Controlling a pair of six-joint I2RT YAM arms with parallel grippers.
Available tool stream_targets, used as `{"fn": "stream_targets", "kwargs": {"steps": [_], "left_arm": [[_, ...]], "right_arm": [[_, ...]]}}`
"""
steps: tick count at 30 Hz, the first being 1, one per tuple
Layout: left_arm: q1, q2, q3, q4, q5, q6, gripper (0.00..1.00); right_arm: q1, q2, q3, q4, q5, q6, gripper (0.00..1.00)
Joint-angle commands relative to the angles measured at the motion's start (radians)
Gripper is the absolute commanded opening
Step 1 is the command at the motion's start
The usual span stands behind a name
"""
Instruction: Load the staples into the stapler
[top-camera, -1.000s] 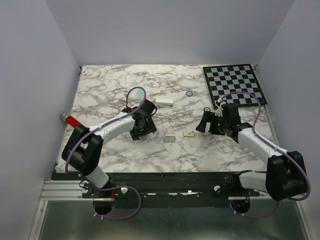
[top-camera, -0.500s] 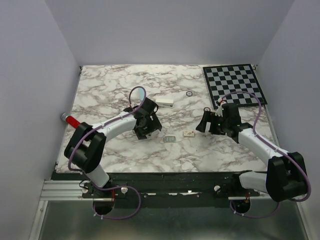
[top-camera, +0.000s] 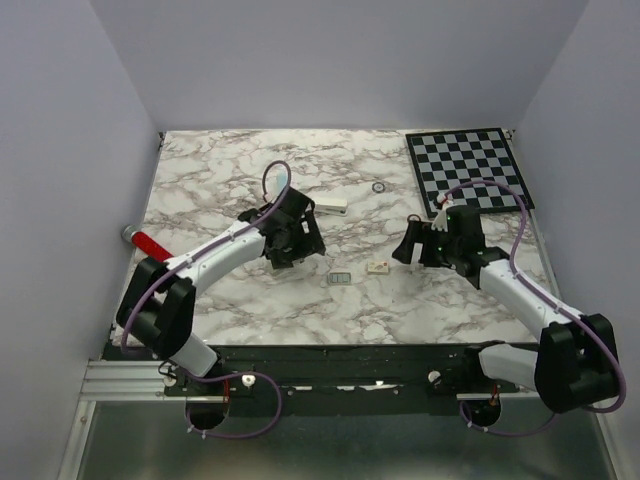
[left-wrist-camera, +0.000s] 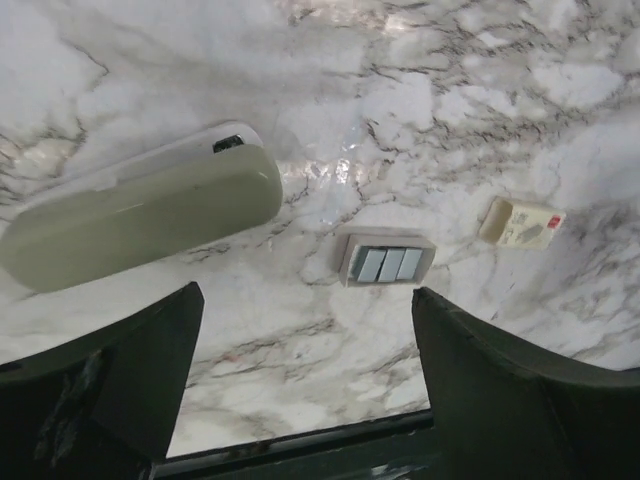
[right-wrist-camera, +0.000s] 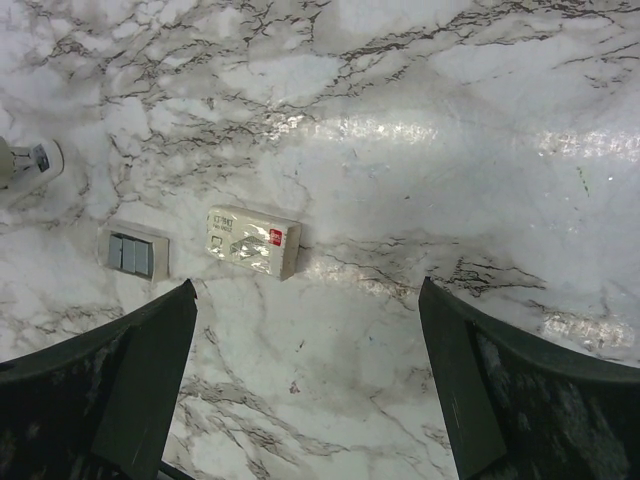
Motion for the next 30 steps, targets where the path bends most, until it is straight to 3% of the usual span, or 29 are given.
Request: {"fn": "stream_targets", "kwargs": {"steps": [1, 7, 11, 20, 24, 29, 30], "left_arm": [[0.0, -0.087, 0.121, -0.13, -0.111, 0.375, 0.95], [-0.002, 0.05, 0.302, -0.262, -0.156, 0.794, 0.94], [-0.014, 0.157, 0.349, -0.307, -0.256, 0.908, 0.93], [-0.036, 0.208, 0.326, -0.256, -0.141, 0.997, 0.83], [-0.037, 0.252, 0.341, -0.257, -0.124, 1.022, 0.65], [-0.049, 0.286, 0.344, -0.259, -0.086, 1.037, 0.62], [-0.049, 0.286, 0.341, -0.257, -0.083, 1.039, 0.56]], "right_arm": [[0.013, -0.03, -0.016, 0.029, -0.041, -0.042, 1.0], [0.028, -0.075, -0.032, 0.067, -0.064, -0.068, 1.0], [0.034, -0.101, -0.033, 0.069, -0.056, -0.077, 1.0], [0.038, -0.11, -0.03, 0.055, -0.049, -0.089, 1.0], [0.038, -0.102, -0.026, 0.05, -0.049, -0.091, 1.0], [0.036, -0.101, -0.023, 0.047, -0.049, -0.097, 1.0], [0.038, -0.099, -0.021, 0.047, -0.049, -0.097, 1.0]]}}
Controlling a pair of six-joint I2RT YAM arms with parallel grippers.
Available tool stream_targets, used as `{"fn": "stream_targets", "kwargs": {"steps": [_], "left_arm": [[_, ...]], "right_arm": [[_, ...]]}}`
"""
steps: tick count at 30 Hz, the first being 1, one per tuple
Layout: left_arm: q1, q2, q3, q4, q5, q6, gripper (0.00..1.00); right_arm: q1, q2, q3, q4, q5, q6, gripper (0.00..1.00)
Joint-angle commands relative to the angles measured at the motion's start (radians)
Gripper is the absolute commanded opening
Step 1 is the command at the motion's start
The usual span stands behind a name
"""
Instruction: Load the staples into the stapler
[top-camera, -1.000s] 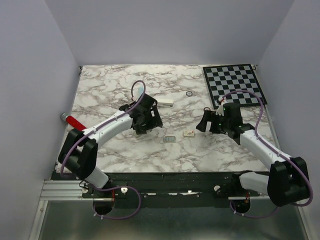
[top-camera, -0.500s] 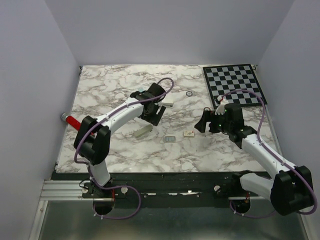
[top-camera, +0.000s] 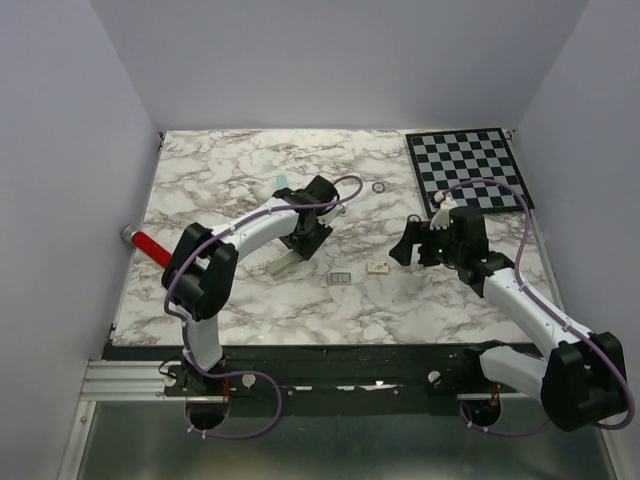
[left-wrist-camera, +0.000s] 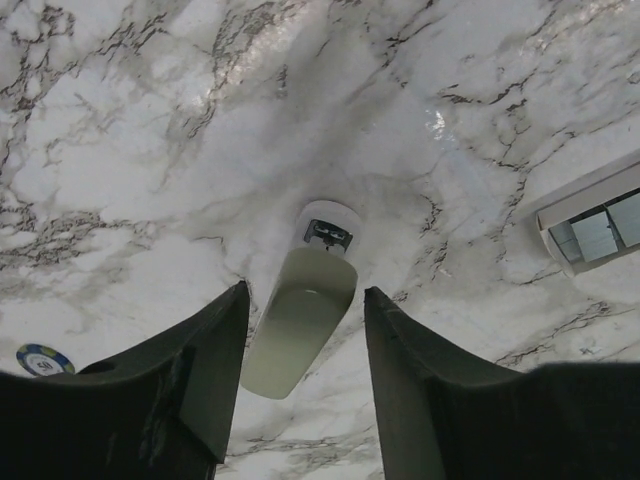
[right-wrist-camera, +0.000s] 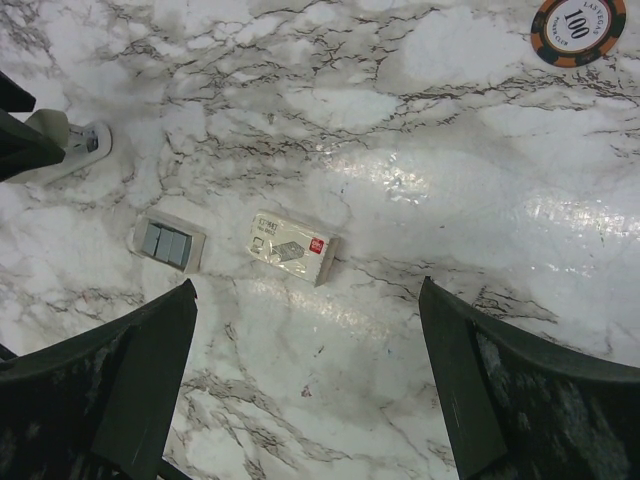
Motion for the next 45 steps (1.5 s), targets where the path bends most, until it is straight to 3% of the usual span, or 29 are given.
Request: {"fn": "stream_targets", "kwargs": {"steps": [1, 5, 6, 11, 14, 15, 17, 18, 20, 28, 36, 45], "left_arm": [[-0.012, 0.021, 0.012, -0.005, 0.046, 0.037, 0.52], [-0.012, 0.032, 0.009, -0.006, 0.051, 0.04, 0.51], [-0.012, 0.032, 0.009, -0.005, 0.051, 0.039, 0.46], [-0.012, 0.041, 0.006, -0.003, 0.049, 0.045, 0.4], [-0.014, 0.041, 0.004, -0.006, 0.052, 0.045, 0.29], [-0.014, 0.038, 0.001, -0.003, 0.055, 0.045, 0.19], [-0.014, 0.014, -0.004, 0.009, 0.08, 0.048, 0.13], [-0.014, 0.002, -0.013, 0.012, 0.089, 0.048, 0.05], [-0.014, -0.046, -0.023, 0.036, 0.107, 0.048, 0.0], [-0.014, -0.239, -0.109, 0.171, 0.238, 0.028, 0.0], [-0.014, -0.416, -0.18, 0.316, 0.416, -0.069, 0.0], [-0.015, -0.528, -0.208, 0.34, 0.515, -0.05, 0.0]], "right_arm": [[0.005, -0.002, -0.002, 0.004, -0.012, -0.021, 1.0], [0.007, 0.001, -0.002, 0.003, -0.015, -0.022, 1.0], [0.007, 0.002, -0.002, 0.003, -0.014, -0.022, 1.0], [0.009, 0.004, -0.001, 0.006, -0.024, -0.025, 1.0], [0.015, -0.002, -0.007, 0.02, -0.043, -0.028, 1.0], [0.016, -0.004, -0.008, 0.026, -0.047, -0.031, 1.0], [0.027, -0.009, -0.011, 0.046, -0.078, -0.033, 1.0], [0.032, -0.009, -0.011, 0.053, -0.089, -0.034, 1.0], [0.053, -0.009, -0.005, 0.073, -0.119, -0.036, 1.0], [0.127, 0.036, 0.05, 0.156, -0.175, 0.054, 0.99], [0.254, 0.131, 0.142, 0.271, -0.162, 0.22, 0.92], [0.291, 0.182, 0.245, 0.239, -0.205, 0.136, 0.85]]}}
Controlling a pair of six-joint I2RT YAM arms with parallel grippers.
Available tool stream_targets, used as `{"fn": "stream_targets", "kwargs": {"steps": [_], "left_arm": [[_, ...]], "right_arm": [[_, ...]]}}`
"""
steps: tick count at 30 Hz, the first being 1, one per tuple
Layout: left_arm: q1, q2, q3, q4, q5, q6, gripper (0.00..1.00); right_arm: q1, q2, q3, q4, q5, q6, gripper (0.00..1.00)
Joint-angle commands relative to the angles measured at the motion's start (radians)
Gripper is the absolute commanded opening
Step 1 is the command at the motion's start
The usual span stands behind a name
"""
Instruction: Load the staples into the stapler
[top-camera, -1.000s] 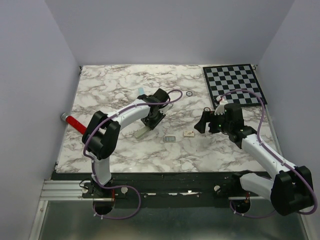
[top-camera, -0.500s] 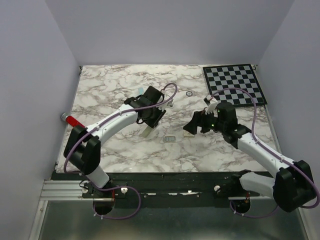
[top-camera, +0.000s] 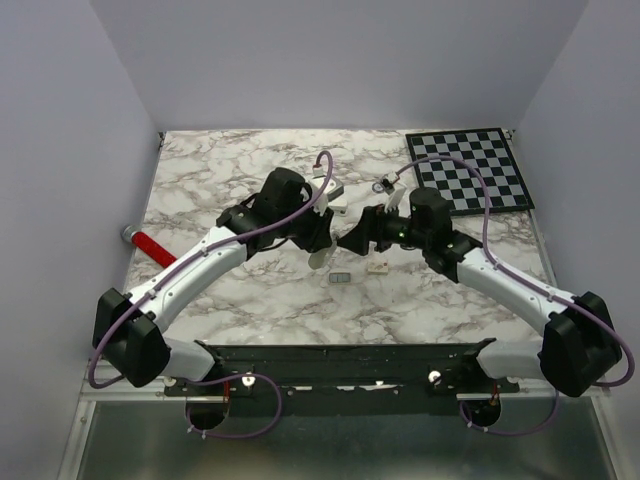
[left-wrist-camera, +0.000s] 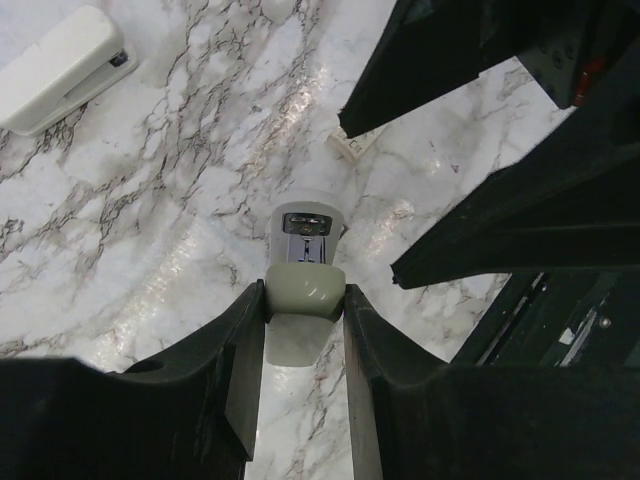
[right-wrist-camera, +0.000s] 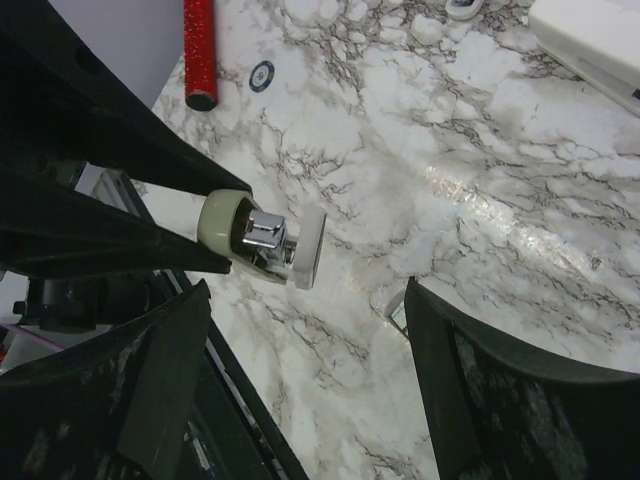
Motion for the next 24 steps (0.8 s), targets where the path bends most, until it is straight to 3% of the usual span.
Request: {"fn": "stream_targets", "kwargs": {"steps": [1, 8, 15, 24], "left_arm": [[-0.005, -0.079, -0.024, 0.064, 0.083, 0.001, 0.0], [-0.005, -0.139, -0.046, 0.114, 0.126, -0.01, 0.0], [-0.005, -0.136, -0.028, 0.113, 0.128, 0.001, 0.0], [-0.022, -0.133, -0.015, 0.147, 0.112, -0.002, 0.0]], "right_arm": [[0.003, -0.001, 0.05, -0.005, -0.024, -0.049, 0.84], [0.006, 0.02, 0.086, -0.014, -0.035, -0.031, 0.7], [0.014, 0.031, 0.104, -0.04, -0.03, -0.02, 0.47], [0.035, 0.071, 0.126, -0.068, 0.002, 0.052, 0.41]]}}
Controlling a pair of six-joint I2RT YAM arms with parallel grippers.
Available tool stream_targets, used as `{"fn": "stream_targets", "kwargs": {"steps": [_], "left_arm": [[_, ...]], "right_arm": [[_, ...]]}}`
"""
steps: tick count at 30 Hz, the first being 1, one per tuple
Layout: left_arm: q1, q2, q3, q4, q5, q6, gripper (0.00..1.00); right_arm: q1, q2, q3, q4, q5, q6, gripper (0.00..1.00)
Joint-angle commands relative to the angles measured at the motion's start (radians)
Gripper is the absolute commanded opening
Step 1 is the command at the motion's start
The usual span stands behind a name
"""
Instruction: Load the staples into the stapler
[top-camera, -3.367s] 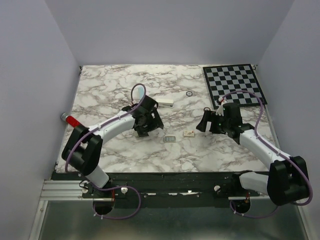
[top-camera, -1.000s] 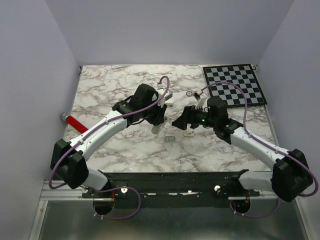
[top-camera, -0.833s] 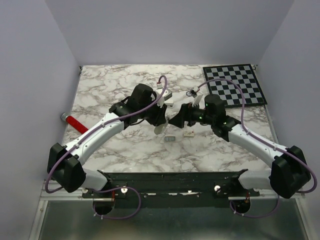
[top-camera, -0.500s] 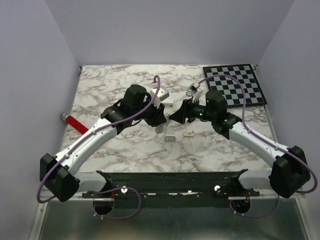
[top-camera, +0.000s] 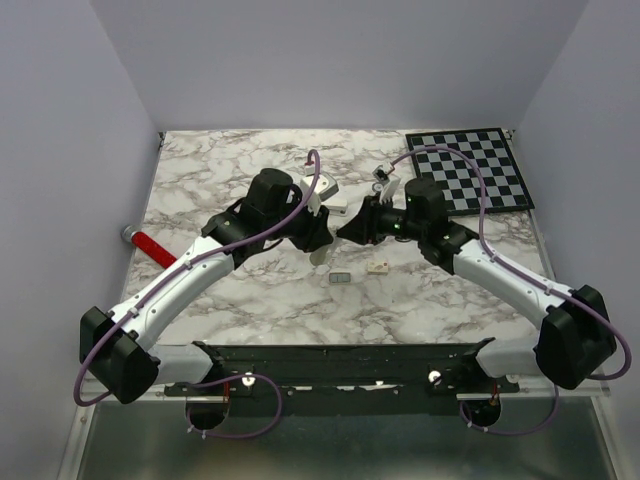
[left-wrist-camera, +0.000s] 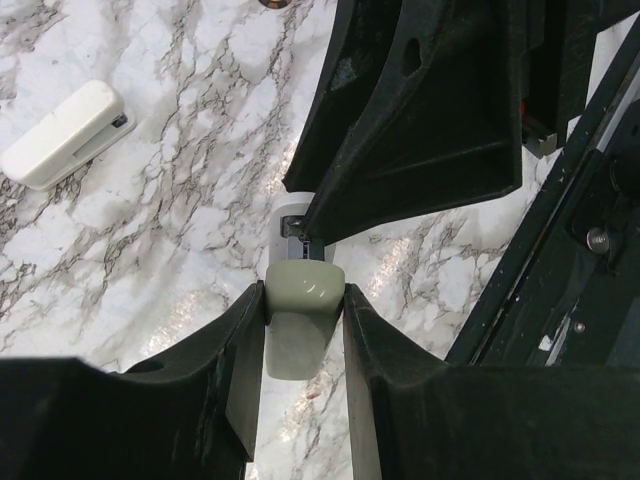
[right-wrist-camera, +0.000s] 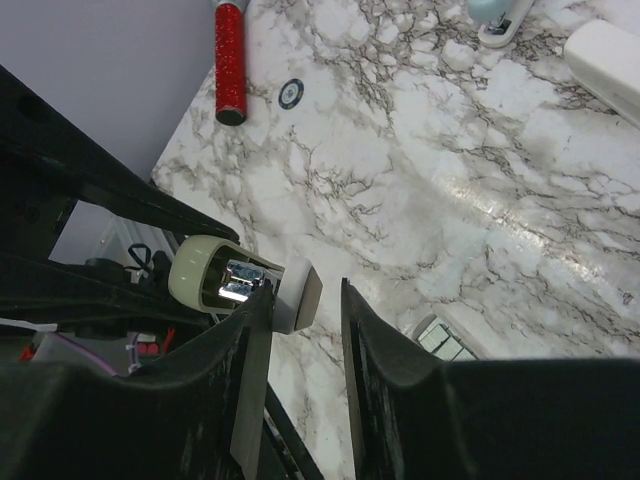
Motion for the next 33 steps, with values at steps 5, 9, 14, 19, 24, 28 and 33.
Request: {"fn": "stream_targets", "kwargs": {"steps": [5, 9, 14, 19, 24, 28, 33], "left_arm": [[-0.052, -0.013, 0.025, 0.089, 0.017, 0.002, 0.0], [-0.067, -0.016, 0.02, 0.089, -0.01, 0.005, 0.0], [-0.067, -0.065, -0.018, 0.117, -0.094, -0.013, 0.0], [-0.061, -0.151, -0.109, 0.17, -0.233, -0.054, 0.0], [-0.041, -0.278, -0.227, 0.241, -0.349, -0.128, 0.0], [-0.03, -0.353, -0.293, 0.291, -0.436, -0.195, 0.0], [-0.024, -0.423, -0.369, 0.345, -0.477, -0.283, 0.0]], "right_arm": [[0.022, 0.061, 0.054, -0.074, 0.025, 0.094, 0.39], [0.024, 0.075, 0.07, -0.084, 0.022, 0.129, 0.26], [0.022, 0.055, 0.084, -0.093, 0.046, 0.154, 0.01], [-0.007, 0.002, 0.087, -0.09, 0.037, 0.209, 0.01], [-0.1, -0.101, 0.039, 0.015, -0.032, 0.287, 0.01], [-0.176, -0.167, -0.022, 0.152, -0.102, 0.408, 0.01], [-0.225, -0.225, -0.085, 0.327, -0.133, 0.506, 0.01]]}}
